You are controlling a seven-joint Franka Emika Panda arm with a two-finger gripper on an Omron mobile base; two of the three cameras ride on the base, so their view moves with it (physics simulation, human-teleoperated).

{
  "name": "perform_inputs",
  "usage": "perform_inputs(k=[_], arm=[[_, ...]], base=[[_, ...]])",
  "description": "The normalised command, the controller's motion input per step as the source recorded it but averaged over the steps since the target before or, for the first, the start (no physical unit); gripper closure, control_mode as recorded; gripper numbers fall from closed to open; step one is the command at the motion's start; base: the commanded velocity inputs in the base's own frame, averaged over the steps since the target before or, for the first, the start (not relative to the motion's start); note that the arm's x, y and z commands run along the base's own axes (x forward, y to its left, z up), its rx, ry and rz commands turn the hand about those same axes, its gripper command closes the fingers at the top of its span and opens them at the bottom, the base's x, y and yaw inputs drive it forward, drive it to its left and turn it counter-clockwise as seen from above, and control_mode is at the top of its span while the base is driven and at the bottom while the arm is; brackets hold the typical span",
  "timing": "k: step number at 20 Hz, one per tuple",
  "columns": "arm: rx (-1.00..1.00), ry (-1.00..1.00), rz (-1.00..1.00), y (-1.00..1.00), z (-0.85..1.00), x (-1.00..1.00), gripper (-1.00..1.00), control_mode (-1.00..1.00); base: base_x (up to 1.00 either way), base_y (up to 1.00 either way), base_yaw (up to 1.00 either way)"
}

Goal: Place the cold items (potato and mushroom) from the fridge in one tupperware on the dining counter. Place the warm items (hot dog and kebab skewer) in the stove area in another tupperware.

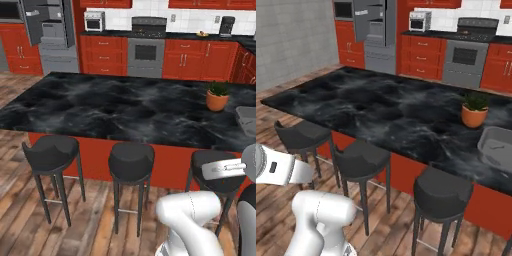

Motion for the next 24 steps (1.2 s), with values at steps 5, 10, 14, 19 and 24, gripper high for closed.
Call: perform_inputs(k=[5, 10, 14, 19, 24], arm=[[0.0, 0.0, 0.0, 0.0, 0.0, 0.0, -1.0, 1.0], [0.0, 0.0, 0.0, 0.0, 0.0, 0.0, -1.0, 1.0], [0.0, 0.0, 0.0, 0.0, 0.0, 0.0, -1.0, 1.0], [0.0, 0.0, 0.0, 0.0, 0.0, 0.0, -1.0, 1.0], [0.0, 0.0, 0.0, 0.0, 0.0, 0.0, -1.0, 1.0]], base=[[0.0, 1.0, 0.0], [0.0, 1.0, 0.0], [0.0, 1.0, 0.0], [0.12, 1.0, 0.0], [0.32, 1.0, 0.0]])
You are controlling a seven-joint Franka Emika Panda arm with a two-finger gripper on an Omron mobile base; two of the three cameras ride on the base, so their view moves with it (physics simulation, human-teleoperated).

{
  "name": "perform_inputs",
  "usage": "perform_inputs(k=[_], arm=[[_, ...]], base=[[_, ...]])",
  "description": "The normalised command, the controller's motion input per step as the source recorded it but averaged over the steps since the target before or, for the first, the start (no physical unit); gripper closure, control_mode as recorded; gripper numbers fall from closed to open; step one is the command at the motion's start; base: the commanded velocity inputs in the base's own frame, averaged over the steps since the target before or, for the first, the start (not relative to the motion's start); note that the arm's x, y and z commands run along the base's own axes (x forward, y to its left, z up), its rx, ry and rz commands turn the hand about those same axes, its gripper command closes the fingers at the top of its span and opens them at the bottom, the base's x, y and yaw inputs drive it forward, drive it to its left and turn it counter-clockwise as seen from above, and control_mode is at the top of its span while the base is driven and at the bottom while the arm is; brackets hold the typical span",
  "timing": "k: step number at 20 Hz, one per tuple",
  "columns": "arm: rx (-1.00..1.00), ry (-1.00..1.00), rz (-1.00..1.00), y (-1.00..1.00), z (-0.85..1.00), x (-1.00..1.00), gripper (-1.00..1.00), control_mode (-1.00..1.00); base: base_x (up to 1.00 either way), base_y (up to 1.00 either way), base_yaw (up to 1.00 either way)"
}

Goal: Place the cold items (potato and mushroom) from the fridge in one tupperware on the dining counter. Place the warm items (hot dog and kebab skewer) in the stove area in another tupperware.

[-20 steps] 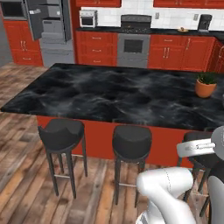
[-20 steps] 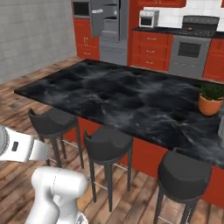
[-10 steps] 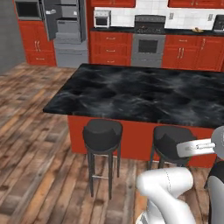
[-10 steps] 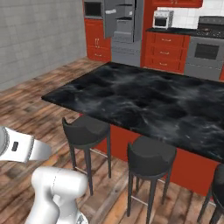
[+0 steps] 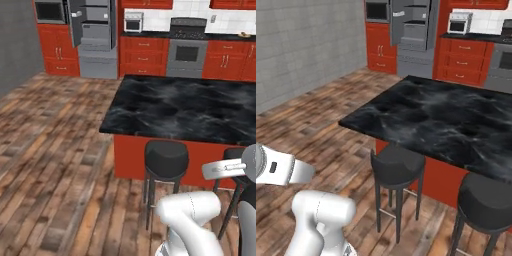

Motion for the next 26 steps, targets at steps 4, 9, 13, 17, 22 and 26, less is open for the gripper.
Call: perform_inputs(k=[4, 9, 13, 17, 22, 26], arm=[[0.0, 0.0, 0.0, 0.0, 0.0, 0.0, -1.0, 1.0], [0.0, 0.0, 0.0, 0.0, 0.0, 0.0, -1.0, 1.0], [0.0, 0.0, 0.0, 0.0, 0.0, 0.0, -1.0, 1.0], [0.0, 0.0, 0.0, 0.0, 0.0, 0.0, -1.0, 1.0], [0.0, 0.0, 0.0, 0.0, 0.0, 0.0, -1.0, 1.0], [0.0, 0.0, 0.0, 0.0, 0.0, 0.0, -1.0, 1.0]], base=[[0.4, 1.0, -0.01], [0.61, 1.0, -0.06], [0.82, 1.0, -0.16], [0.84, 1.0, -0.19], [0.83, 0.94, -0.21], [0.86, 0.45, -0.25]])
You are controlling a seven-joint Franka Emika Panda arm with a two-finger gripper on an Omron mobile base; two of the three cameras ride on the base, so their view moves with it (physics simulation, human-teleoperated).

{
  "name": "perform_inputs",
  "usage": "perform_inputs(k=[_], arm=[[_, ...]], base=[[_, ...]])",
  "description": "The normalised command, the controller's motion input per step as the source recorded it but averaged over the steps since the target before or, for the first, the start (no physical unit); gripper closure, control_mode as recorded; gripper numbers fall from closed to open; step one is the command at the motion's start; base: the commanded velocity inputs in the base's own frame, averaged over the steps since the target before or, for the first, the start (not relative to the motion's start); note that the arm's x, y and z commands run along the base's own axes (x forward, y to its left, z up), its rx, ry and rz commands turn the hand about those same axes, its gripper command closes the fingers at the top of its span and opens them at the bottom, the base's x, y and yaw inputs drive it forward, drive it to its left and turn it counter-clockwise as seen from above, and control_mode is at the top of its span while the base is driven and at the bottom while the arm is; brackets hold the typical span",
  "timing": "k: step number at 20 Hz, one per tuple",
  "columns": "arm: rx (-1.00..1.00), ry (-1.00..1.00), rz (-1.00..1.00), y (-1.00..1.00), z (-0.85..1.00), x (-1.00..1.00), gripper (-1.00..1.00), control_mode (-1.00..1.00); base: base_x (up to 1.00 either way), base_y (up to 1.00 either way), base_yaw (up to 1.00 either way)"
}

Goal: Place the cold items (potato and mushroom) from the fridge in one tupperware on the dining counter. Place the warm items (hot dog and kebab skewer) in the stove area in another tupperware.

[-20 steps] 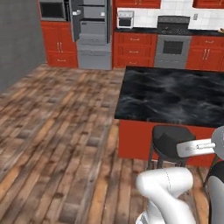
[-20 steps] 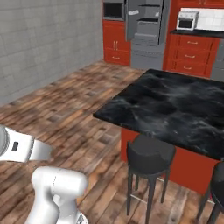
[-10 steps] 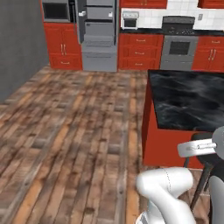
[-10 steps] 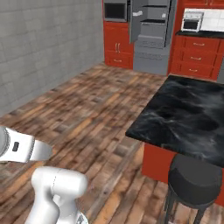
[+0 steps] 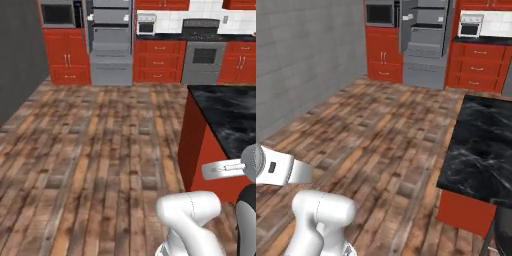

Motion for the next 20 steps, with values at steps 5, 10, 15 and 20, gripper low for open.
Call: perform_inputs(k=[5, 10, 15, 20], arm=[[0.0, 0.0, 0.0, 0.0, 0.0, 0.0, -1.0, 1.0], [0.0, 0.0, 0.0, 0.0, 0.0, 0.0, -1.0, 1.0], [0.0, 0.0, 0.0, 0.0, 0.0, 0.0, -1.0, 1.0], [0.0, 0.0, 0.0, 0.0, 0.0, 0.0, -1.0, 1.0]], base=[[0.89, 0.18, -0.33], [0.85, 0.21, -0.35], [0.81, 0.72, -0.34], [0.76, 0.98, -0.33]])
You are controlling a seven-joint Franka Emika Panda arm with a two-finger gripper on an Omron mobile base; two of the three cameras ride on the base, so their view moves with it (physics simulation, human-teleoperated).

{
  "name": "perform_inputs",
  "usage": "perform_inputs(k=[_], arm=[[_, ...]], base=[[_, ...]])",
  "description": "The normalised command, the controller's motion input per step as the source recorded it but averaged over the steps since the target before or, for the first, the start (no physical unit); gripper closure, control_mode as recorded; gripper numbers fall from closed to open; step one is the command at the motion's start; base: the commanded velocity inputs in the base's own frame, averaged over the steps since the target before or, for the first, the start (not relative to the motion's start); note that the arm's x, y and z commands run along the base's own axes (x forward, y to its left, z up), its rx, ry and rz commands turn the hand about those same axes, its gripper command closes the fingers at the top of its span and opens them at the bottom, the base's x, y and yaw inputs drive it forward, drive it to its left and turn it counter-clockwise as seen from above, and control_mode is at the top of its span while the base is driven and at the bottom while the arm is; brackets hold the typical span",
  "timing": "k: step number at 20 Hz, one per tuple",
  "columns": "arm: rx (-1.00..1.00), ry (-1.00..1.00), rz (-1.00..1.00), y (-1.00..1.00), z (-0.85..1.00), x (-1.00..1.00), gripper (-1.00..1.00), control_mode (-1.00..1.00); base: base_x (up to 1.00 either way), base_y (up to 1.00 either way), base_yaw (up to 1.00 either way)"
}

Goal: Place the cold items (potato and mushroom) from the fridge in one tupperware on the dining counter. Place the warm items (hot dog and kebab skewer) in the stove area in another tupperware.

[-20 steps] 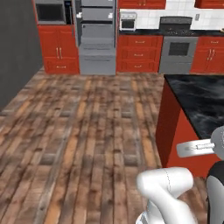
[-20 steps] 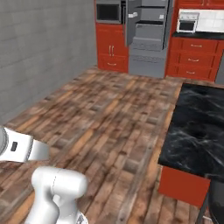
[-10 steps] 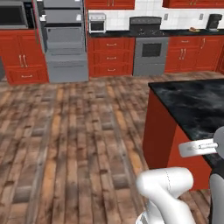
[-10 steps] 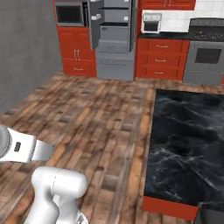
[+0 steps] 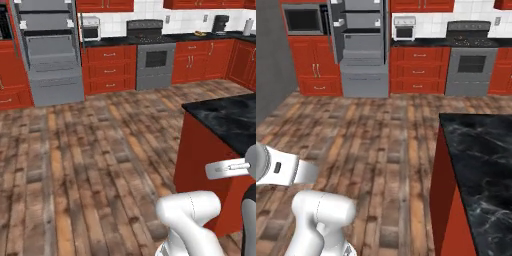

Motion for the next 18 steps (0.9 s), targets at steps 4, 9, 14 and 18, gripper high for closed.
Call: perform_inputs(k=[4, 9, 14, 18], arm=[[0.0, 0.0, 0.0, 0.0, 0.0, 0.0, -1.0, 1.0], [0.0, 0.0, 0.0, 0.0, 0.0, 0.0, -1.0, 1.0], [0.0, 0.0, 0.0, 0.0, 0.0, 0.0, -1.0, 1.0], [0.0, 0.0, 0.0, 0.0, 0.0, 0.0, -1.0, 1.0]], base=[[0.75, 1.0, -0.34], [0.94, 0.88, -0.3], [1.0, 0.52, -0.17], [1.0, 0.09, -0.02]])
